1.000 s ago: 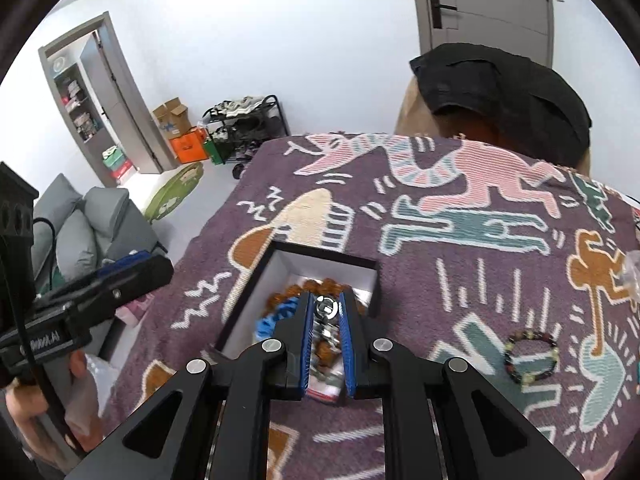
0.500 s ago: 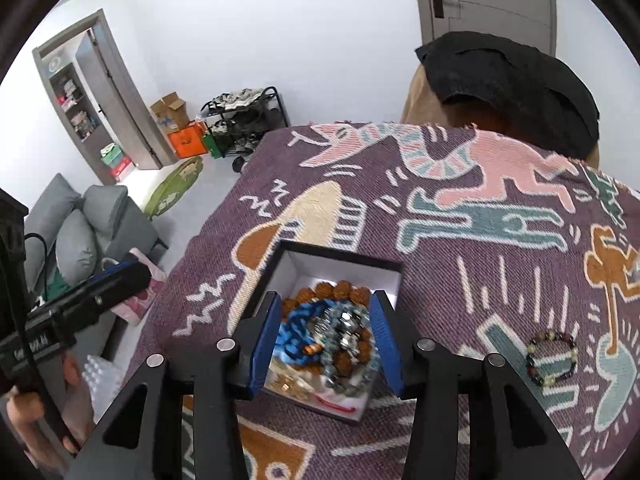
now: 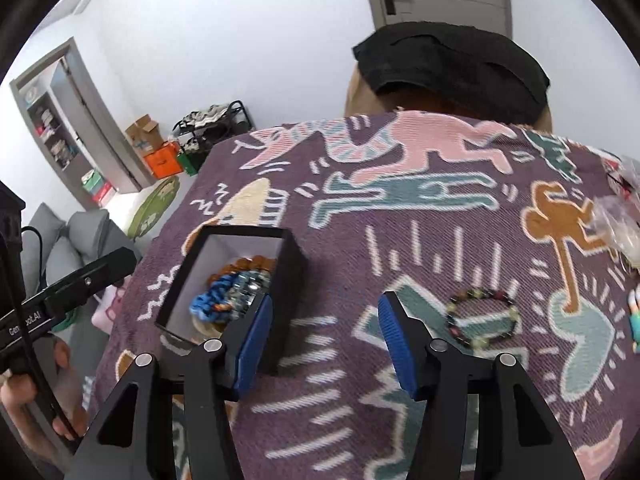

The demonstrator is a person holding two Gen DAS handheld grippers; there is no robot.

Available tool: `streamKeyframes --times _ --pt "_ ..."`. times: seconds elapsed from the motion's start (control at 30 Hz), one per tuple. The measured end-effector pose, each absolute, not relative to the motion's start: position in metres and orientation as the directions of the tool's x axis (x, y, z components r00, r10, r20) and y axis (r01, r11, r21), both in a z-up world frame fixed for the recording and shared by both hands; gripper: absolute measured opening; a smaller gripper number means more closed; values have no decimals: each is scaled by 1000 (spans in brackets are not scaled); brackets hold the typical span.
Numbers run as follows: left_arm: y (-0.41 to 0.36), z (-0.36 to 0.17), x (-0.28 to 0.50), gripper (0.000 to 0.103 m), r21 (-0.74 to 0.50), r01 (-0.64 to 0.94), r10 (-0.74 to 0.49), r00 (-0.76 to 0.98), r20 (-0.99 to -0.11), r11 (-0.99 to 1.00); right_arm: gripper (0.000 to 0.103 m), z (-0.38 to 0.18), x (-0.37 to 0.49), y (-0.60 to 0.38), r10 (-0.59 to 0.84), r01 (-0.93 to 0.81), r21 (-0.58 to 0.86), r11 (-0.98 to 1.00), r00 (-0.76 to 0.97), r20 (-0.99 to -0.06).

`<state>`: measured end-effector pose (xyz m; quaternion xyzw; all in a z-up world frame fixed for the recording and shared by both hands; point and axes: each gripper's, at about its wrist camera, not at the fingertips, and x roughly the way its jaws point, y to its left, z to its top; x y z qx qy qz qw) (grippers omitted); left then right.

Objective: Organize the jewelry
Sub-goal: 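Move the right gripper to the black and green bead bracelet and grasp it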

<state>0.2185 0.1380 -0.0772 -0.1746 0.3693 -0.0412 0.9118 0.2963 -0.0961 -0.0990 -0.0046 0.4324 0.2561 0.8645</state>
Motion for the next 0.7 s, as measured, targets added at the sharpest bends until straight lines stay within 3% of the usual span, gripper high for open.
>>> streamKeyframes --times 0.7 --pt "43 -81 236 73 -256 52 -223 671 -707 965 56 -134 329 -200 332 -272 220 937 497 -802"
